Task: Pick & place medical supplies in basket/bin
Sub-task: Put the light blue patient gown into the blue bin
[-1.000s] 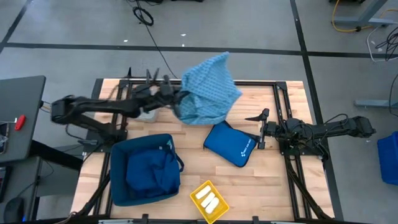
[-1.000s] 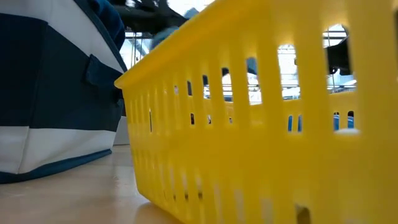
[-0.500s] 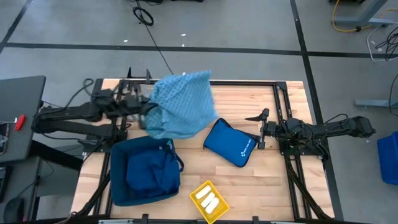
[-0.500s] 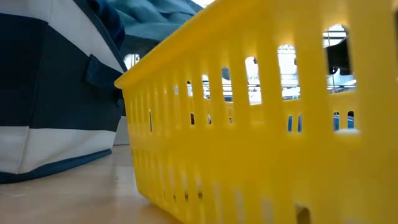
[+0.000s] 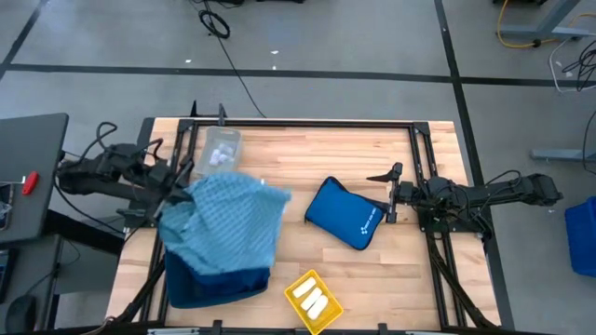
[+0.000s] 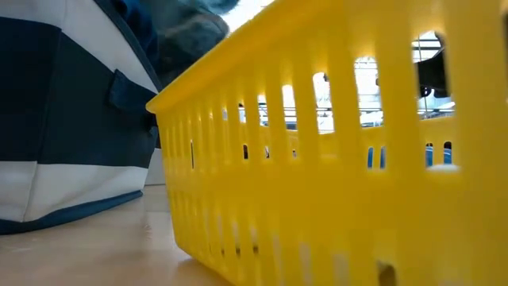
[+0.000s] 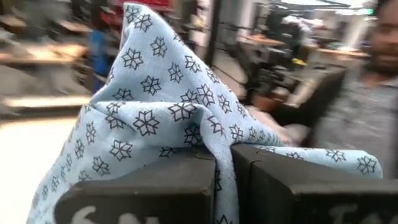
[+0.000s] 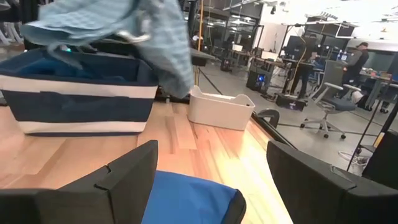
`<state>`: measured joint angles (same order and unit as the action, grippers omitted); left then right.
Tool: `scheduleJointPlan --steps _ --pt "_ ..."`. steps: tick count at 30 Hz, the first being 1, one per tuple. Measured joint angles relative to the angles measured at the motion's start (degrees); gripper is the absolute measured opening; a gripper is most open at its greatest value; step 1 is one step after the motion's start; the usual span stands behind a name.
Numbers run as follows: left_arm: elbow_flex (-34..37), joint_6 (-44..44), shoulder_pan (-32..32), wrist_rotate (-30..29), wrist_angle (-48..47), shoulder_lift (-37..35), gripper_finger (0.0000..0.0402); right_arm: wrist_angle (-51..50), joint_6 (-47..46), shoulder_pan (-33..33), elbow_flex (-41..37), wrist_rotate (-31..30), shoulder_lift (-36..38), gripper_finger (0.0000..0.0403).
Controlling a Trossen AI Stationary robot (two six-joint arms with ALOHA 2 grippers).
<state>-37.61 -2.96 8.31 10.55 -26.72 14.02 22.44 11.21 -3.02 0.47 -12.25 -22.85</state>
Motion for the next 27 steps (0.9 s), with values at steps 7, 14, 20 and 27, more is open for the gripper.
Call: scheduleJointPlan --steps 7,14,20,27 --pt "0.0 -14.3 3.0 2.0 -9.7 -2.7 0.001 0.0 0.0 0.0 0.0 0.0 0.0 0.0309" --pt "0.0 -21.0 3.5 5.9 -15.5 -2.7 0.001 -0.1 -1.4 0.0 0.0 -2.3 0.0 0.0309" --pt "1.0 -23.1 3.5 7.6 -20.2 -2.7 0.001 -0.1 -4.6 0.0 0.0 -2.6 0.0 0.0309" --pt "7.6 -29.0 5.4 9.5 -20.9 1.2 0.001 -0.6 -4.9 0.0 0.0 -5.3 0.0 0.0309"
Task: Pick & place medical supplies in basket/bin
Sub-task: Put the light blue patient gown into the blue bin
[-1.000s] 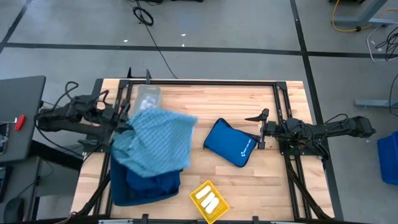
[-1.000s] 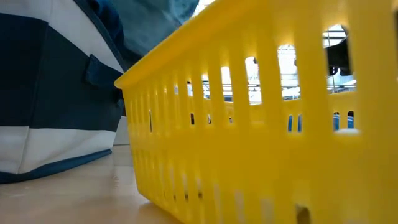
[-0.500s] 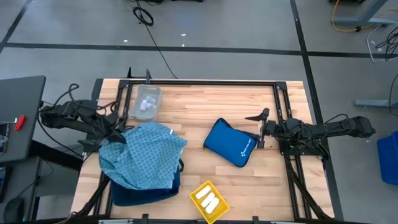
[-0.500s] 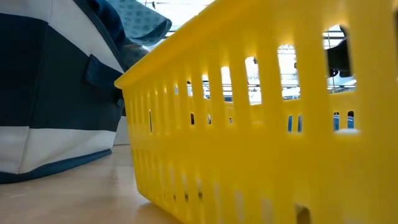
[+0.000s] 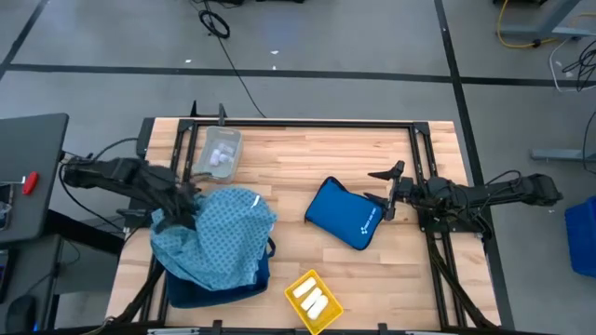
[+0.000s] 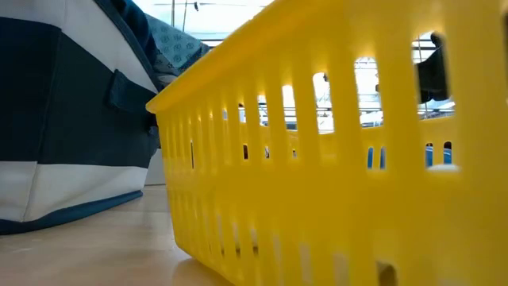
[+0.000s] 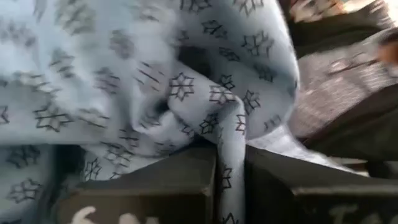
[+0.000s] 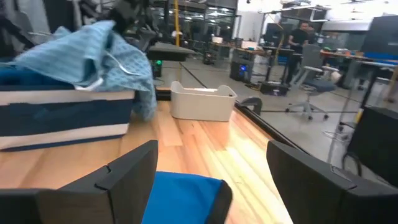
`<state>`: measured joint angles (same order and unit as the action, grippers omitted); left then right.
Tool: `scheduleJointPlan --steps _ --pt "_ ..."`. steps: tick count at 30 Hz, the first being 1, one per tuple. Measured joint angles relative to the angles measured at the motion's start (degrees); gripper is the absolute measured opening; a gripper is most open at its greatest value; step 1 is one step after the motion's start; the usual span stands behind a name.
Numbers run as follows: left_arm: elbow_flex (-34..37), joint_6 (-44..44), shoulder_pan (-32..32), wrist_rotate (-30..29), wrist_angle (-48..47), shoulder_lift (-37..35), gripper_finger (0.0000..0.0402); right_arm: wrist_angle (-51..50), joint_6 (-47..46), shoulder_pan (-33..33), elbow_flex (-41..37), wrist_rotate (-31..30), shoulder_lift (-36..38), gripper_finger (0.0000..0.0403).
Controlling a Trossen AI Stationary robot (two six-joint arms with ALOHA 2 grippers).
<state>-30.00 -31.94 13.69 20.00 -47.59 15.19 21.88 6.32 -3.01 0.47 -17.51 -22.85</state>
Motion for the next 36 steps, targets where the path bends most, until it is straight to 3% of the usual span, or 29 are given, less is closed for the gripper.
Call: scheduleJointPlan --steps 6,14,19,25,31,36 --pt "4.0 -1.7 4.1 -1.9 5.0 10.2 0.001 -1.1 -0.1 0.0 0.0 -2.3 0.0 0.0309" --pt "4.3 -1.6 12.3 -6.8 16.0 29.2 0.001 -1.3 -1.0 0.0 0.0 -3.5 0.0 0.0309" --pt "1.2 -0.1 16.1 -15.3 15.2 37.7 0.0013 -1.3 -0.7 0.0 0.0 -3.8 0.0 0.0309" --pt "-6.0 3.4 20.2 -25.7 9.2 42.6 0.0024 -1.6 -0.5 0.0 0.0 -3.9 0.0 0.0309" --pt "-10.3 3.7 23.2 -27.5 9.7 43.9 0.0043 -2.3 -0.7 0.0 0.0 -3.9 0.0 0.0309" --pt "-10.6 0.5 25.2 -27.7 8.4 43.9 0.0082 -2.6 -1.3 0.0 0.0 -3.9 0.0 0.0309"
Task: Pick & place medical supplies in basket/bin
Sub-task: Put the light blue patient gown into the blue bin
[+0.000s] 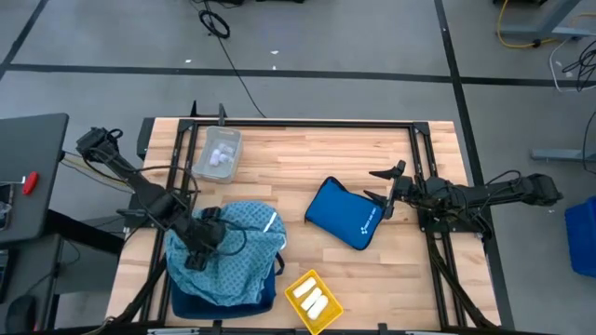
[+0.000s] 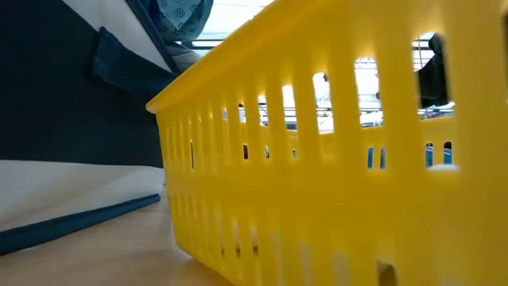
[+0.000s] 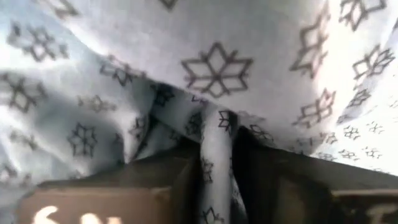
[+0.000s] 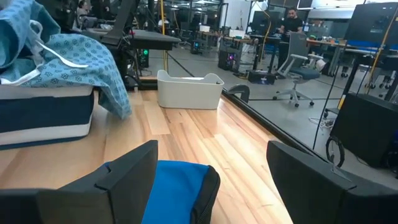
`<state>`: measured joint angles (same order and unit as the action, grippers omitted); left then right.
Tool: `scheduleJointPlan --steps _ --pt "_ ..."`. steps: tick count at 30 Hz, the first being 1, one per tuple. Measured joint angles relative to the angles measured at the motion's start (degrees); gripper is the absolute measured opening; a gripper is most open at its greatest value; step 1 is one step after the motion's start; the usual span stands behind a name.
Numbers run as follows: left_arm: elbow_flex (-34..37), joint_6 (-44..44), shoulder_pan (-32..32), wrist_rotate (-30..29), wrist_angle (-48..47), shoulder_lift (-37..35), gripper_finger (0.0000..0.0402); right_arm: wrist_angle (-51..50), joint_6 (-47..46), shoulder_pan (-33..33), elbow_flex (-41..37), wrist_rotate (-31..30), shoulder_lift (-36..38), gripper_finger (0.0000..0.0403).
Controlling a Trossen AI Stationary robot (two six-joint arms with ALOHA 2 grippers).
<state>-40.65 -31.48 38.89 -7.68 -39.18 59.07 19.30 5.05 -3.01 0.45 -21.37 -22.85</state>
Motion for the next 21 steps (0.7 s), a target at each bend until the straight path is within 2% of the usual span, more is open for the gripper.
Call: scheduleJointPlan --steps 7,13,17,21 --pt "0.0 -4.5 0.1 0.6 -4.1 -0.8 0.0164 0.0 0.0 0.0 0.0 0.0 0.0 0.0309" --pt "-0.1 -6.7 0.2 4.3 -4.1 -2.4 0.0229 0.0 0.1 0.0 0.0 0.1 0.0 0.0309" --pt "-0.1 -7.5 0.2 6.0 -4.2 -3.7 0.0252 0.0 0.1 0.0 0.0 0.1 0.0 0.0309" --pt "-2.0 -7.7 0.2 4.9 -5.0 -4.4 0.0256 0.0 0.1 0.0 0.0 0.1 0.0 0.0309"
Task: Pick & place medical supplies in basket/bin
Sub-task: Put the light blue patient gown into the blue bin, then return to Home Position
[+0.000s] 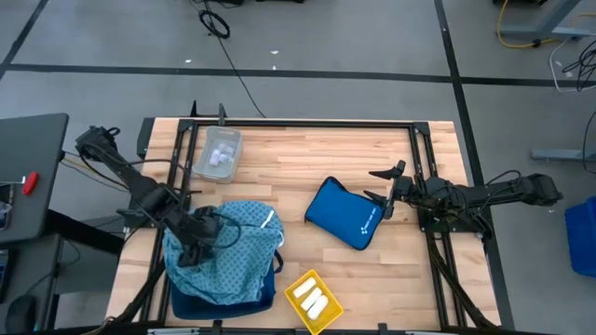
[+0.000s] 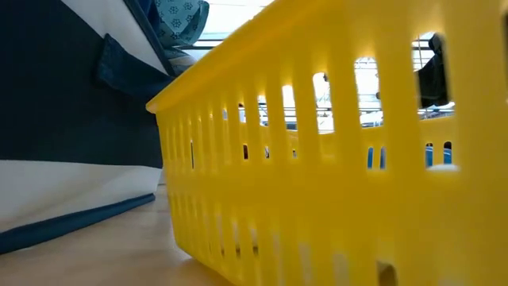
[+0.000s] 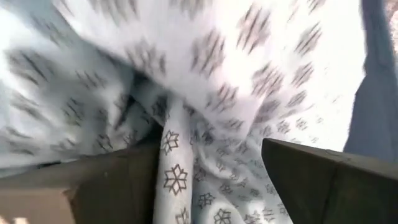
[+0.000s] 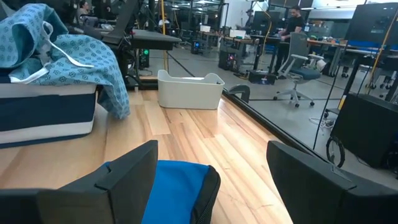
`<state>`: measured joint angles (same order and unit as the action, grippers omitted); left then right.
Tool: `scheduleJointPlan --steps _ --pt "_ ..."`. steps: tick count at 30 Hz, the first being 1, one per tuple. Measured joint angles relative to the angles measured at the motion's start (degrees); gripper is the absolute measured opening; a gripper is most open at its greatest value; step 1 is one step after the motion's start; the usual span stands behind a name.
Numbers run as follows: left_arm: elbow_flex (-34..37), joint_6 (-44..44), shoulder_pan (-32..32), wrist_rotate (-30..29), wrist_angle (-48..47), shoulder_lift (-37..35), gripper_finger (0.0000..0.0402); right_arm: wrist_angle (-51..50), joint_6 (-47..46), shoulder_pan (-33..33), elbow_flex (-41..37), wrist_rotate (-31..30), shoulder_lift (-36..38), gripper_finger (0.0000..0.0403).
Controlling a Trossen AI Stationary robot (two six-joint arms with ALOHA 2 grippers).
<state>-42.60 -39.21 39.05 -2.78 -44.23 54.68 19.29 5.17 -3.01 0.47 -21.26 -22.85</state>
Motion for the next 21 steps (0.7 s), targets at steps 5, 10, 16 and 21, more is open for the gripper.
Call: scheduleJointPlan --steps 5,10,16,21 --pt "-5.5 1.2 0.8 -4.6 -4.7 0.0 0.0256 0.0 0.0 0.0 0.0 0.0 0.0 0.0309" --pt "-10.4 7.3 2.3 -13.8 -6.7 0.0 0.0256 -0.1 0.0 0.0 0.0 0.0 0.0 0.0309" --pt "-11.7 20.8 4.2 -33.5 7.3 0.0 0.0256 -0.2 0.0 0.0 0.0 0.0 0.0 0.0309" --pt "-10.5 30.0 7.1 -29.1 21.8 0.4 0.0256 -1.7 -0.4 0.0 0.0 0.0 0.0 0.0309"
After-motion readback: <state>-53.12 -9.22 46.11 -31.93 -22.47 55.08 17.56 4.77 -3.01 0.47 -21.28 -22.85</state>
